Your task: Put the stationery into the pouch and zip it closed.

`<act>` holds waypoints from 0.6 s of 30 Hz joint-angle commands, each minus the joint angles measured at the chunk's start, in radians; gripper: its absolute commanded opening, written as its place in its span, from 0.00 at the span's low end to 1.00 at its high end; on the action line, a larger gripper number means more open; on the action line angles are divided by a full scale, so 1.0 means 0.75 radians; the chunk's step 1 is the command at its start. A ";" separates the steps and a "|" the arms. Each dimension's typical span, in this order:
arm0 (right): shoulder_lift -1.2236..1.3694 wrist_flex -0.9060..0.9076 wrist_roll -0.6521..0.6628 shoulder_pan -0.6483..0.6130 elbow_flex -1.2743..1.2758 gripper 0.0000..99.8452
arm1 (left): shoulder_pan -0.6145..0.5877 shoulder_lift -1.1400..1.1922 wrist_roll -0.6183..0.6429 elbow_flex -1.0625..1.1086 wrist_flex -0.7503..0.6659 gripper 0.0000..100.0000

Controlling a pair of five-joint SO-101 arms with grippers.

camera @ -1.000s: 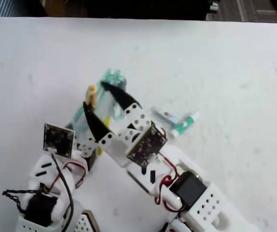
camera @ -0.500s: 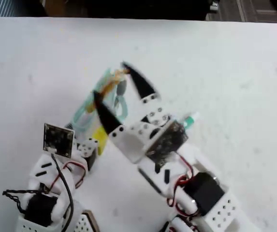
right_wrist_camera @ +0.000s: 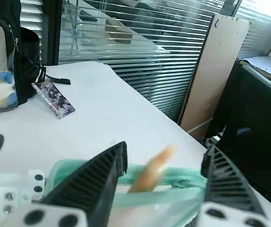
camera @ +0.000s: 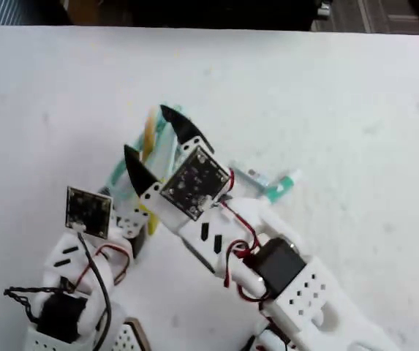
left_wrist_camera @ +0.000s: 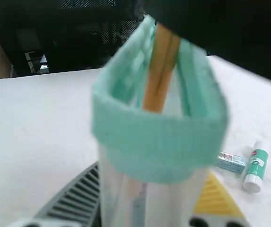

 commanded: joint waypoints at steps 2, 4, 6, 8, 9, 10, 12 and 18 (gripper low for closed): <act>-0.007 -0.036 0.000 -0.001 -0.078 0.24 | -0.005 0.003 0.023 -0.035 0.006 0.19; -0.021 -0.026 0.000 0.003 -0.098 0.24 | -0.005 0.003 0.023 -0.035 0.006 0.19; -0.066 -0.026 0.002 0.005 -0.123 0.24 | -0.005 0.003 0.023 -0.035 0.006 0.19; -0.150 -0.024 0.004 0.009 -0.155 0.24 | -0.005 0.003 0.023 -0.035 0.006 0.19; -0.199 -0.024 0.004 0.017 -0.164 0.24 | -0.005 0.003 0.023 -0.033 0.006 0.19; -0.251 -0.024 0.004 0.038 -0.168 0.24 | -0.005 0.003 0.023 -0.033 0.006 0.19; -0.341 -0.024 0.004 0.083 -0.164 0.24 | -0.005 0.003 0.023 -0.033 0.008 0.19; -0.449 0.206 0.004 0.478 -0.074 0.24 | -0.005 0.003 0.023 -0.033 0.004 0.14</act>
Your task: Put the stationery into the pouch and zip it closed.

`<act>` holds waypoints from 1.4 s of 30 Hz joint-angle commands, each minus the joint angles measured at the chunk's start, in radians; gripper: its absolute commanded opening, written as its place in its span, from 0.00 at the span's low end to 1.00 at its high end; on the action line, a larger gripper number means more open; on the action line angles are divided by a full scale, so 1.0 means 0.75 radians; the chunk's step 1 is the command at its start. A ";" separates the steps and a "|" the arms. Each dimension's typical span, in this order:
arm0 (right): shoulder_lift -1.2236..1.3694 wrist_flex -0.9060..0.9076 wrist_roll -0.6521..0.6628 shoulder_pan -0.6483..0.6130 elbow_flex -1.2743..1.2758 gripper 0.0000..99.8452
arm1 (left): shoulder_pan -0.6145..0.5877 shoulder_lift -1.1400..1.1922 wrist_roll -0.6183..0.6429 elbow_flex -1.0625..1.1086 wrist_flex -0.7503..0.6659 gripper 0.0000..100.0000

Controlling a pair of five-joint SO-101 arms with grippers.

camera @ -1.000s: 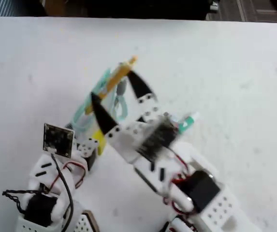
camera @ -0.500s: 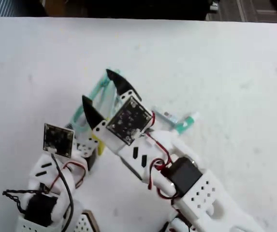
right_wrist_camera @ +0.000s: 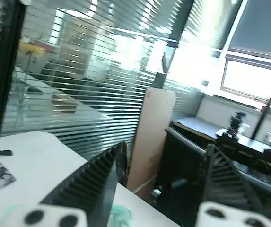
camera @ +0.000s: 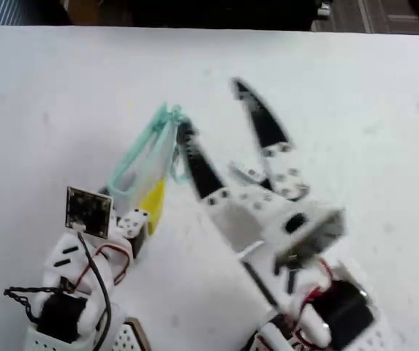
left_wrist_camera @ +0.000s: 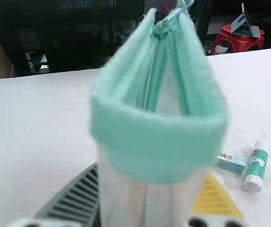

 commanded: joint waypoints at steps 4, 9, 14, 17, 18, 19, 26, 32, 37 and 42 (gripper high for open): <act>-0.015 0.347 0.002 0.527 0.188 0.24 | -0.005 0.003 0.023 -0.031 -0.072 0.03; -0.024 0.420 0.002 0.711 0.421 0.24 | 0.005 0.003 0.031 -0.031 -0.151 0.02; -0.015 0.296 0.000 0.707 0.665 0.24 | 0.007 0.003 0.033 -0.031 -0.256 0.02; -0.015 0.216 0.000 0.707 0.773 0.24 | 0.021 0.003 0.080 -0.010 -0.301 0.02; -0.015 0.202 0.000 0.707 0.800 0.24 | 0.032 0.003 0.100 0.012 -0.327 0.02; -0.015 0.197 0.000 0.707 0.818 0.24 | 0.046 0.003 0.108 0.047 -0.358 0.02; -0.013 0.334 0.004 0.627 0.763 0.24 | 0.075 0.003 0.106 0.188 -0.489 0.02; -0.011 0.594 0.010 0.564 0.552 0.24 | 0.077 0.003 0.090 0.190 -0.391 0.02; 0.124 0.625 0.012 0.564 0.501 0.24 | 0.081 0.003 -0.035 0.192 -0.370 0.02; 0.406 0.625 0.008 0.572 0.393 0.24 | 0.079 0.003 -0.037 0.192 -0.370 0.02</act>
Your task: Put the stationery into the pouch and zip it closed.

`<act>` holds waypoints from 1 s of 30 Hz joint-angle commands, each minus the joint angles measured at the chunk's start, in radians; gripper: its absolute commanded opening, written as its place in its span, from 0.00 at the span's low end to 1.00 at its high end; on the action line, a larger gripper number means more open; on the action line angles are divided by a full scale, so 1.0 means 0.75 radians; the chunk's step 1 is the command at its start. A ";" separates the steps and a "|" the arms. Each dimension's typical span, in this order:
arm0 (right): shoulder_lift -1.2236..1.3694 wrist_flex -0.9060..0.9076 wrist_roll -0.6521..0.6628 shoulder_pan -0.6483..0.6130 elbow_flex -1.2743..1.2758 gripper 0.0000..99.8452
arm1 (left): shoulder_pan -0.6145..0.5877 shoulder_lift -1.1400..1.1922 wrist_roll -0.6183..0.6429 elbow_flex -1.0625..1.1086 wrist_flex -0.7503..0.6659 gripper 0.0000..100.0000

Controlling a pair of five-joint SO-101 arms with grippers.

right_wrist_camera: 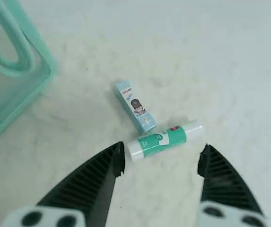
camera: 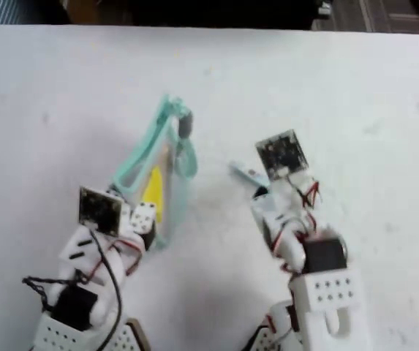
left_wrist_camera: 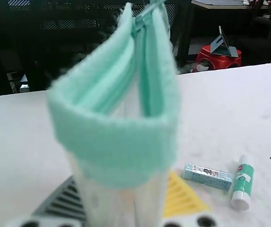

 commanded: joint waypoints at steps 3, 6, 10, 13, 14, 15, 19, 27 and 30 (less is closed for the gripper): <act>0.253 0.001 0.004 -0.003 -0.143 0.24 | 0.005 -0.001 -0.033 -0.027 0.023 0.02; 0.337 -0.058 0.002 0.001 -0.135 0.24 | 0.005 -0.001 -0.033 -0.033 0.035 0.02; 0.406 -0.159 0.002 0.001 -0.072 0.24 | 0.009 -0.001 -0.035 -0.104 0.147 0.02; 0.441 -0.216 0.002 0.001 -0.041 0.24 | 0.015 -0.001 -0.037 -0.131 0.196 0.02; 0.445 -0.222 0.000 0.001 -0.039 0.24 | 0.015 -0.001 -0.039 -0.129 0.194 0.02; 0.447 -0.222 0.000 0.001 -0.039 0.24 | 0.015 -0.001 -0.039 -0.129 0.190 0.02; 0.455 -0.224 0.000 0.001 -0.039 0.24 | 0.011 -0.001 -0.039 -0.127 0.186 0.02; 0.457 -0.214 0.014 -0.001 -0.047 0.24 | 0.013 -0.001 -0.057 -0.129 0.264 0.15; 0.459 -0.189 0.078 -0.007 -0.070 0.24 | 0.013 -0.001 -0.057 -0.129 0.264 0.15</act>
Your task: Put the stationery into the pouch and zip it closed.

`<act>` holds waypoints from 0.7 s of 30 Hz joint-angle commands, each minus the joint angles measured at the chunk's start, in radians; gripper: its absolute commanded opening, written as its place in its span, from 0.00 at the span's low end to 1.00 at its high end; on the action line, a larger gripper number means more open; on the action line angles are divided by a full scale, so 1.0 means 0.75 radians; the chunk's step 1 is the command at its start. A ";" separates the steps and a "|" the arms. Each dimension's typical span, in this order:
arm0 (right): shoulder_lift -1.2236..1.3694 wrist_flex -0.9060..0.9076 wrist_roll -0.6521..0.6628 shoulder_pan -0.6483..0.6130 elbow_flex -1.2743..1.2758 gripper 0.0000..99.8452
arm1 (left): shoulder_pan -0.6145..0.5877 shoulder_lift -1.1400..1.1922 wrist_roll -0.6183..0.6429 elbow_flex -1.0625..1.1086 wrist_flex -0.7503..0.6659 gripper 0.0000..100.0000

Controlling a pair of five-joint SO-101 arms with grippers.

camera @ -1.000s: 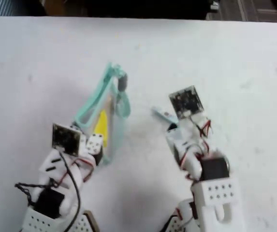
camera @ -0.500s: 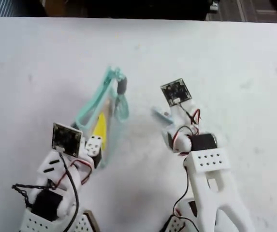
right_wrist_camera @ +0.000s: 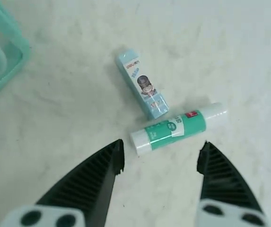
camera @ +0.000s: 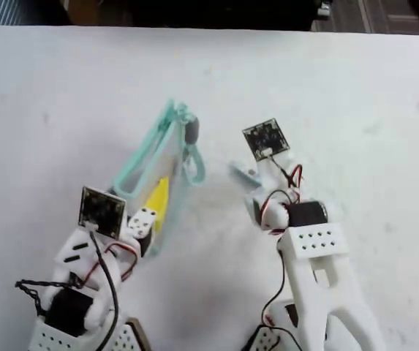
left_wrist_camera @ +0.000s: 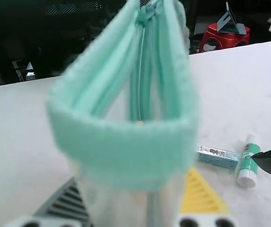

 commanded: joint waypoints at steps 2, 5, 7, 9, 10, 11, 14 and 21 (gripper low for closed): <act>0.009 0.064 0.098 -0.007 -0.098 0.24 | 0.011 0.005 -0.012 -0.031 0.027 0.15; 0.079 0.109 0.117 -0.007 -0.184 0.24 | 0.011 0.005 -0.012 -0.031 0.029 0.15; 0.167 0.111 0.117 -0.007 -0.239 0.24 | 0.011 0.005 -0.012 -0.031 0.029 0.15; 0.285 0.111 0.117 -0.007 -0.313 0.24 | 0.011 0.005 -0.012 -0.031 0.031 0.15; 0.351 0.109 0.117 -0.007 -0.358 0.24 | 0.011 0.005 -0.012 -0.031 0.031 0.15; 0.418 0.109 0.117 -0.007 -0.409 0.24 | 0.011 0.005 -0.012 -0.031 0.033 0.15; 0.609 0.109 0.117 -0.007 -0.554 0.24 | -0.001 0.005 -0.012 -0.031 0.033 0.15; 0.987 0.111 0.117 -0.017 -0.810 0.24 | -0.093 0.005 -0.002 -0.035 0.025 0.15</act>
